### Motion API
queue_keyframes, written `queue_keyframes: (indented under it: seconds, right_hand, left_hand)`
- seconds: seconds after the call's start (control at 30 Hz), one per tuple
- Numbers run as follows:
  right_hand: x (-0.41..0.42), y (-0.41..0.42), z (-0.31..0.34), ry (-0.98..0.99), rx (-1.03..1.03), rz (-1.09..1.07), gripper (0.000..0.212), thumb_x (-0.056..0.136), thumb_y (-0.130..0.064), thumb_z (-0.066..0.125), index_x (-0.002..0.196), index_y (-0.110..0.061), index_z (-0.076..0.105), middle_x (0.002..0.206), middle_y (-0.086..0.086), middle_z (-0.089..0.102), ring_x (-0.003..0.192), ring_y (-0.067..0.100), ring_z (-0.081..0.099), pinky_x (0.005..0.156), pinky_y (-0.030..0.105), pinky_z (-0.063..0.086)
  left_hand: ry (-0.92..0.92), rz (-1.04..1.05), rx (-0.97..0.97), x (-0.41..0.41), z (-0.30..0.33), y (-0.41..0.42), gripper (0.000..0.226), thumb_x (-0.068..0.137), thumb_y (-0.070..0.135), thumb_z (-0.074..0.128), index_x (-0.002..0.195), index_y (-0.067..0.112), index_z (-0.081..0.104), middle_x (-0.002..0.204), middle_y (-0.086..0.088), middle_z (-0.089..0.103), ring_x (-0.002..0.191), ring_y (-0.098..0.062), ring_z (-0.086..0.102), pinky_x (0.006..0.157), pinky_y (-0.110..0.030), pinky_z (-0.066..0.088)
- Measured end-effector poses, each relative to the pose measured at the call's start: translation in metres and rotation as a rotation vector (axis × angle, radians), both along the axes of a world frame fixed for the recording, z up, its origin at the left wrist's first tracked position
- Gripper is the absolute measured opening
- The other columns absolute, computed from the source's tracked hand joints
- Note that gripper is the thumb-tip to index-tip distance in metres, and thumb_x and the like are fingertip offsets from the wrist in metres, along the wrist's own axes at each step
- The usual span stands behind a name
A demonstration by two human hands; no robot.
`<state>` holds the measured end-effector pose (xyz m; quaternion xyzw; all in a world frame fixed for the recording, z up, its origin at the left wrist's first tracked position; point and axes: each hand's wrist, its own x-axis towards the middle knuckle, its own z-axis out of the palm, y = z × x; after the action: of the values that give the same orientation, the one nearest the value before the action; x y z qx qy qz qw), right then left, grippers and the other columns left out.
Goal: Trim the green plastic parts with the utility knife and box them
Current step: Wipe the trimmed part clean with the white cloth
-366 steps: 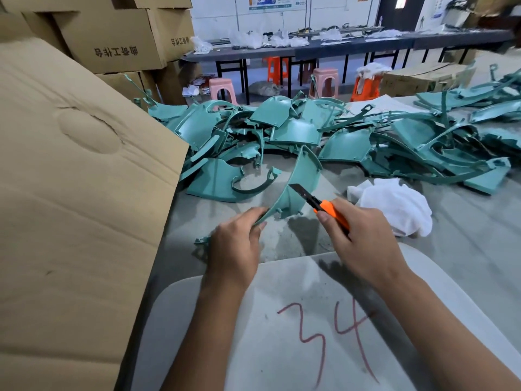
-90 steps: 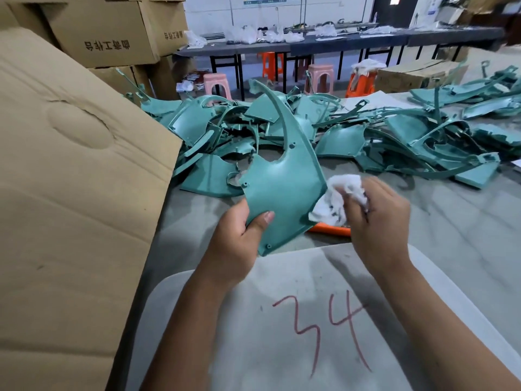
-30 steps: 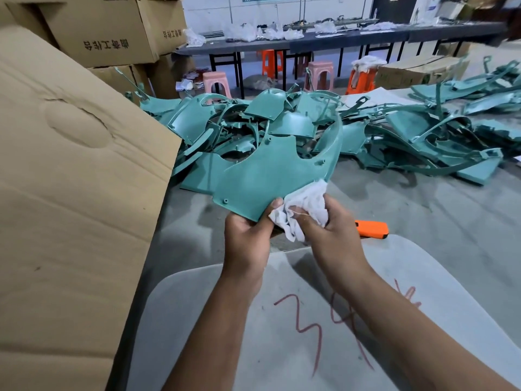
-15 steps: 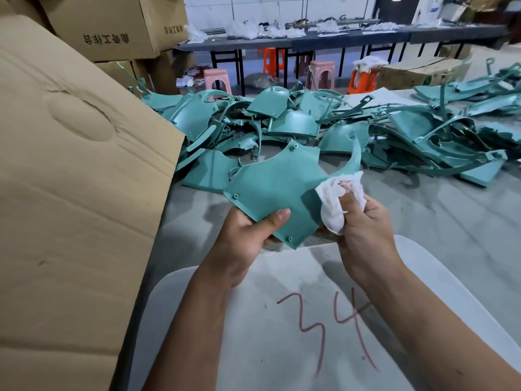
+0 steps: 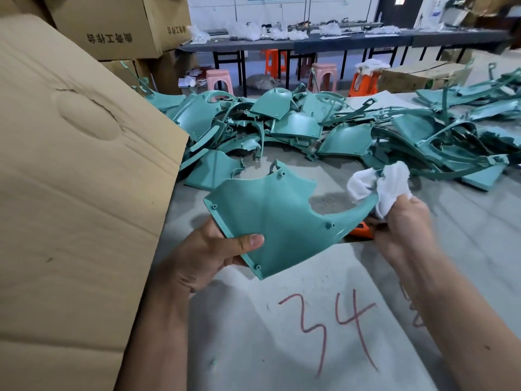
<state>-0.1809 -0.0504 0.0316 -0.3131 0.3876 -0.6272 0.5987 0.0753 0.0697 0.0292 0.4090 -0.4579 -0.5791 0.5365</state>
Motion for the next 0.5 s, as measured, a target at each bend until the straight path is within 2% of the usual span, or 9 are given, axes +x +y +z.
queue_keyframes:
  seconds: [0.07,0.13,0.2,0.27,0.3,0.33,0.4,0.43,0.5]
  right_hand:
    - [-0.005,-0.003,0.000,-0.094,0.017,-0.054,0.031,0.104,-0.017,0.060,0.074,-0.019,0.056,0.066,0.001,0.049,0.053,0.011,0.041,0.053,0.026,0.035]
    - [0.002,-0.001,0.000,-0.243,-0.041,0.059,0.033,0.106,-0.011,0.054,0.076,-0.021,0.060,0.068,-0.002,0.055,0.057,0.009,0.045,0.052,0.022,0.040]
    - [0.015,0.007,-0.002,-0.267,-0.164,0.300,0.027,0.109,-0.012,0.046,0.095,-0.018,0.069,0.093,0.003,0.068,0.080,0.016,0.060,0.068,0.026,0.056]
    - [0.026,0.017,-0.008,-0.210,-0.282,0.460,0.029,0.113,-0.015,0.038,0.119,-0.006,0.065,0.124,0.018,0.066,0.112,0.033,0.062,0.094,0.039,0.058]
    - [0.029,0.020,-0.010,-0.175,-0.330,0.493,0.028,0.113,-0.020,0.042,0.124,-0.003,0.061,0.126,0.018,0.064,0.115,0.035,0.061,0.095,0.040,0.058]
    - [0.029,0.022,-0.010,-0.147,-0.362,0.500,0.029,0.108,-0.028,0.055,0.125,-0.005,0.061,0.123,0.015,0.067,0.111,0.032,0.065,0.091,0.039,0.059]
    - [0.027,0.022,-0.009,-0.079,-0.396,0.463,0.044,0.085,-0.041,0.082,0.122,-0.020,0.069,0.115,0.006,0.073,0.101,0.022,0.071,0.084,0.034,0.060]
    - [0.024,0.021,-0.009,-0.047,-0.391,0.437,0.045,0.079,-0.041,0.087,0.119,-0.026,0.072,0.114,0.004,0.074,0.099,0.021,0.072,0.082,0.033,0.060]
    - [0.019,0.018,-0.008,0.014,-0.375,0.326,0.026,0.081,-0.031,0.087,0.105,-0.025,0.079,0.107,0.004,0.078,0.094,0.018,0.075,0.077,0.028,0.060]
  left_hand:
    - [0.002,0.048,0.001,-0.008,0.001,-0.004,0.037,0.078,0.010,0.079,0.109,0.031,0.077,0.120,-0.007,0.074,0.108,-0.027,0.073,0.073,-0.037,0.061]
    - [0.082,0.117,0.022,-0.024,0.001,-0.013,0.028,0.082,0.007,0.077,0.105,0.022,0.079,0.114,-0.009,0.076,0.098,-0.026,0.075,0.068,-0.036,0.061]
    - [0.220,0.162,0.079,-0.045,0.001,-0.021,0.031,0.084,0.010,0.072,0.114,0.007,0.072,0.113,-0.016,0.075,0.090,-0.025,0.076,0.064,-0.032,0.061]
    - [0.356,0.191,0.212,-0.061,0.000,-0.027,0.047,0.079,0.013,0.069,0.122,-0.004,0.064,0.109,-0.019,0.075,0.082,-0.025,0.076,0.064,-0.031,0.061]
    - [0.406,0.202,0.263,-0.066,-0.001,-0.028,0.047,0.078,0.013,0.069,0.120,-0.007,0.064,0.103,-0.019,0.076,0.077,-0.024,0.076,0.063,-0.030,0.062]
    - [0.439,0.210,0.294,-0.068,-0.003,-0.029,0.043,0.077,0.012,0.070,0.115,-0.008,0.065,0.097,-0.019,0.077,0.073,-0.024,0.076,0.062,-0.029,0.062]
    - [0.445,0.220,0.337,-0.067,-0.004,-0.029,0.036,0.074,0.010,0.070,0.105,-0.008,0.067,0.087,-0.017,0.077,0.065,-0.024,0.075,0.056,-0.027,0.060]
    - [0.419,0.226,0.356,-0.065,-0.002,-0.029,0.035,0.072,0.012,0.071,0.102,-0.007,0.068,0.080,-0.016,0.076,0.061,-0.022,0.074,0.053,-0.025,0.059]
    - [0.316,0.242,0.391,-0.062,0.000,-0.030,0.041,0.073,0.026,0.072,0.101,-0.005,0.068,0.065,-0.009,0.071,0.049,-0.015,0.068,0.043,-0.020,0.052]
